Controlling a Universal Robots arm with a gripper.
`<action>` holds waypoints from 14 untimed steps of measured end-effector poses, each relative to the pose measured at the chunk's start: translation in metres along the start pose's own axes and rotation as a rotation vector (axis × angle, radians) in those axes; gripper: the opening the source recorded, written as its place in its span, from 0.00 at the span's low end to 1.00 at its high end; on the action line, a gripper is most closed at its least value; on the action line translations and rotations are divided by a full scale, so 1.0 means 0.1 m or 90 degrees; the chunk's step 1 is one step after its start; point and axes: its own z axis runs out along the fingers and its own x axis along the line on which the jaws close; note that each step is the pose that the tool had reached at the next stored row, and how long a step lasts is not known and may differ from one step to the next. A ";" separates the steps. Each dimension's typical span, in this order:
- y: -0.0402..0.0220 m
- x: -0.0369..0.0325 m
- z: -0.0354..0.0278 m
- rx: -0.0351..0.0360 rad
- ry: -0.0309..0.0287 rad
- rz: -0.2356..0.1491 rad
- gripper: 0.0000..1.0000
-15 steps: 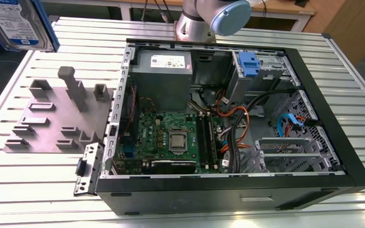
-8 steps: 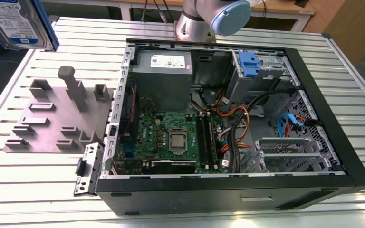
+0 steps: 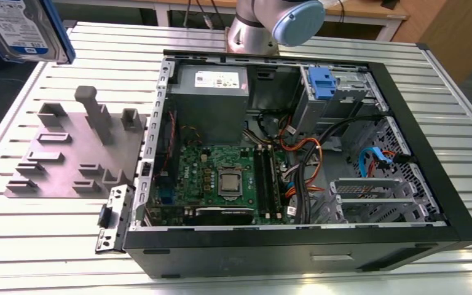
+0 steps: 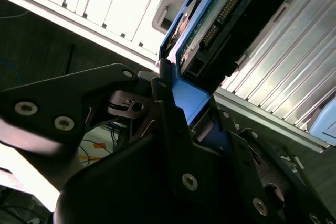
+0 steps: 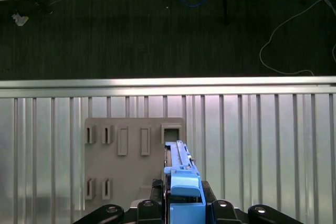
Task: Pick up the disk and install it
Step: 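Pick up the disk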
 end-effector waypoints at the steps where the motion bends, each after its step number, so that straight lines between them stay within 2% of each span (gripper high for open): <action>1: 0.000 0.000 -0.006 0.0000 0.0000 0.000 0.36; 10: 0.001 -0.001 -0.075 0.0000 0.0000 0.000 0.36; 14: 0.004 -0.002 -0.124 0.0000 0.0000 0.000 0.36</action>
